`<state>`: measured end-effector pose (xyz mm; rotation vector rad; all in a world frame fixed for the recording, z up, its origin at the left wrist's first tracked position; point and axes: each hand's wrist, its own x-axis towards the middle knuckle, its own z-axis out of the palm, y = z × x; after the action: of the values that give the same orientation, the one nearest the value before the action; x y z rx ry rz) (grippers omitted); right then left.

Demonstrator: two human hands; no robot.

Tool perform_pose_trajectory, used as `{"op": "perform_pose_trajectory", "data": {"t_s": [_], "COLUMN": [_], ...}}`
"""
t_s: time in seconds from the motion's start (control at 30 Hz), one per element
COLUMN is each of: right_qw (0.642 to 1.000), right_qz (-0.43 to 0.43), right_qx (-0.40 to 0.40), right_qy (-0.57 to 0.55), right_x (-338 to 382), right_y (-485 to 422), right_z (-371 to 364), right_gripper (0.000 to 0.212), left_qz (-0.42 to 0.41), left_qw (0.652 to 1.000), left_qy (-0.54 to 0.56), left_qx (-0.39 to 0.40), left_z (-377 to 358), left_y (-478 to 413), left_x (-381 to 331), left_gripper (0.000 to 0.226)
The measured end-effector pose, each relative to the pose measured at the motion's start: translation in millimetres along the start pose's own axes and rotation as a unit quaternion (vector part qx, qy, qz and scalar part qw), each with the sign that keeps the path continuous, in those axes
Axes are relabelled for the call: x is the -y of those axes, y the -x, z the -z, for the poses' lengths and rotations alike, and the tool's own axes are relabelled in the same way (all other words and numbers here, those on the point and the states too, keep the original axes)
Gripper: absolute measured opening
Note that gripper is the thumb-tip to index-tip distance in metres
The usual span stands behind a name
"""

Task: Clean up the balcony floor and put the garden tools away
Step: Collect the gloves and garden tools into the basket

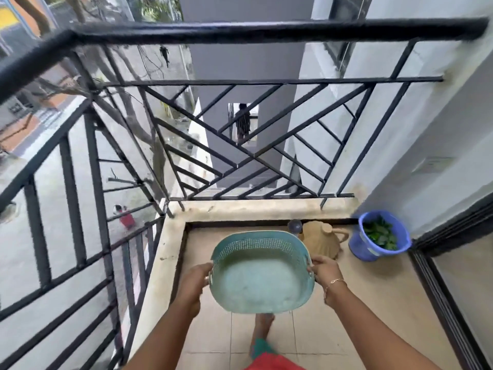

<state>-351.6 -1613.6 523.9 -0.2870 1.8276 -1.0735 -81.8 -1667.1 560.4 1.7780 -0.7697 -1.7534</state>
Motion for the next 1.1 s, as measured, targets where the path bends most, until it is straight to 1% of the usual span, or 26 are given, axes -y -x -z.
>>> {"op": "perform_pose_trajectory", "data": {"t_s": [0.07, 0.1, 0.17, 0.2, 0.3, 0.4, 0.47, 0.57, 0.7, 0.8, 0.87, 0.9, 1.0, 1.03, 1.1], "right_qw": [1.0, 0.999, 0.998, 0.998, 0.999, 0.999, 0.999, 0.997, 0.996, 0.994, 0.993, 0.991, 0.98, 0.976, 0.962], "right_qz": [-0.004, -0.003, -0.007, -0.013, -0.028, -0.03, -0.044, -0.071, -0.09, -0.099, -0.097, -0.092, -0.069, -0.065, -0.05], "right_qx": [-0.027, -0.042, -0.055, -0.054, -0.039, -0.018, -0.004, 0.01, 0.007, -0.002, 0.007, 0.012, 0.033, 0.032, 0.025], "right_qy": [-0.002, -0.003, -0.005, 0.001, 0.02, 0.024, 0.029, 0.027, 0.026, 0.037, 0.072, 0.099, 0.181, 0.207, 0.267], "right_x": [11, 16, 24, 28, 33, 28, 15, -17, -69, -96, -113, -121, -164, -172, -165], "right_y": [-25, -37, -65, -80, -120, -162, -192, -238, -302, -345, -376, -392, -447, -463, -480], "right_z": [-10, -14, -25, -30, -43, -58, -68, -80, -96, -110, -119, -124, -133, -135, -142], "right_gripper": [0.032, 0.032, 0.032, 0.033, 0.033, 0.034, 0.038, 0.035, 0.042, 0.05, 0.052, 0.052, 0.065, 0.066, 0.062], "left_qz": [0.043, 0.056, 0.065, 0.069, 0.089, 0.103, 0.112, 0.124, 0.129, 0.127, 0.124, 0.122, 0.119, 0.117, 0.115], "left_qw": [0.999, 0.998, 0.998, 0.997, 0.996, 0.994, 0.993, 0.99, 0.988, 0.987, 0.987, 0.987, 0.987, 0.987, 0.987], "left_qy": [-0.017, -0.017, -0.022, -0.025, -0.029, -0.034, -0.042, -0.052, -0.078, -0.092, -0.088, -0.089, -0.105, -0.108, -0.11], "left_qx": [0.004, 0.003, 0.007, 0.011, 0.001, -0.012, -0.024, -0.036, -0.036, -0.041, -0.048, -0.047, -0.032, -0.026, -0.014], "left_z": [-8, -14, -25, -30, -39, -47, -54, -63, -79, -90, -96, -99, -109, -114, -123], "left_y": [-27, -41, -70, -84, -128, -175, -211, -268, -349, -407, -443, -461, -508, -523, -549], "left_x": [-15, -20, -32, -37, -43, -43, -38, -23, 6, 33, 55, 66, 94, 101, 115], "left_gripper": [0.023, 0.023, 0.014, 0.011, 0.018, 0.017, 0.017, 0.02, 0.025, 0.018, 0.009, 0.011, 0.027, 0.029, 0.027]}}
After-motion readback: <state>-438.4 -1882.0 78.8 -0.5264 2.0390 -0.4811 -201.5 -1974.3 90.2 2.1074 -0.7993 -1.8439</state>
